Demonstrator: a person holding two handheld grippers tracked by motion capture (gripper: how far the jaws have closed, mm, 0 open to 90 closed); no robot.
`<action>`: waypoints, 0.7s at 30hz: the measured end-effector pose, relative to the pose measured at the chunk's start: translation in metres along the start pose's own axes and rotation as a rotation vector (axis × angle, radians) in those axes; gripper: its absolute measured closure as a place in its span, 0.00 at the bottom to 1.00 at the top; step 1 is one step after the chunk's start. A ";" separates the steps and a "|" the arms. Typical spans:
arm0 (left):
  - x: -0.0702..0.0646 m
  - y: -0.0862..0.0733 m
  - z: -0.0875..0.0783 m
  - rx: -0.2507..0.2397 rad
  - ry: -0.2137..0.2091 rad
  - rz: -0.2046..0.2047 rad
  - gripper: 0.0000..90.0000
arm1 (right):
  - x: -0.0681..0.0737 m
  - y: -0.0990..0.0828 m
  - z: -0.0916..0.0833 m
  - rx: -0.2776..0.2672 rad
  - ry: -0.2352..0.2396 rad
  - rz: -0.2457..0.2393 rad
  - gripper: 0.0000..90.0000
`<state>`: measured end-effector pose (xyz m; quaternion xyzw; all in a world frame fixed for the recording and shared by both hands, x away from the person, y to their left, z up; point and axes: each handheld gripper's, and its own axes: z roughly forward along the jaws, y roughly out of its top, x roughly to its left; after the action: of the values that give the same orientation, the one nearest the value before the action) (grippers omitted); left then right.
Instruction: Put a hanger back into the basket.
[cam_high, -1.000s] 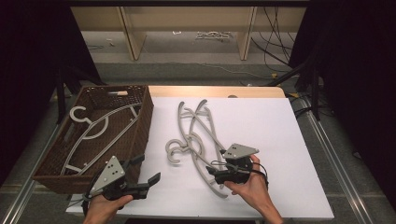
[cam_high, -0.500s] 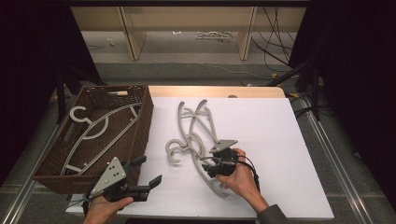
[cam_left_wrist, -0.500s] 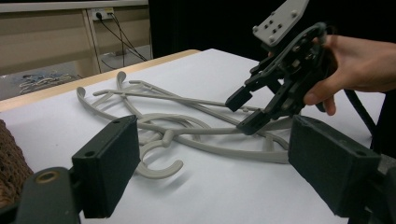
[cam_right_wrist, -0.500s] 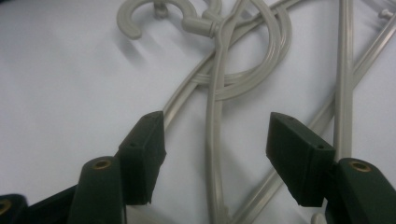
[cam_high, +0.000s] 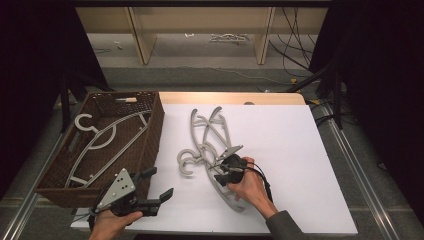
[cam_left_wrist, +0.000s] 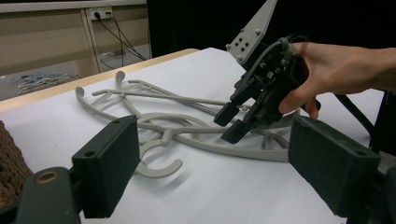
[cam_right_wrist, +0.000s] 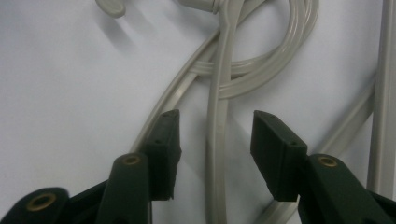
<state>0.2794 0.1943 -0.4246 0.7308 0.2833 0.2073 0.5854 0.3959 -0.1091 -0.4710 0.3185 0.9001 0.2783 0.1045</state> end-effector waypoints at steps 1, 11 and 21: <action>0.000 0.000 0.000 0.002 -0.001 0.004 0.19 | 0.000 0.001 0.000 0.001 0.003 -0.006 0.63; -0.001 0.000 0.000 0.006 0.000 -0.012 0.19 | -0.001 0.010 0.008 0.053 0.020 -0.027 0.75; -0.001 0.000 0.000 0.005 -0.005 -0.008 0.19 | 0.000 0.015 0.011 0.074 0.003 0.000 0.88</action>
<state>0.2784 0.1938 -0.4247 0.7316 0.2855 0.2025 0.5851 0.4078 -0.0950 -0.4711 0.3219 0.9099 0.2452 0.0913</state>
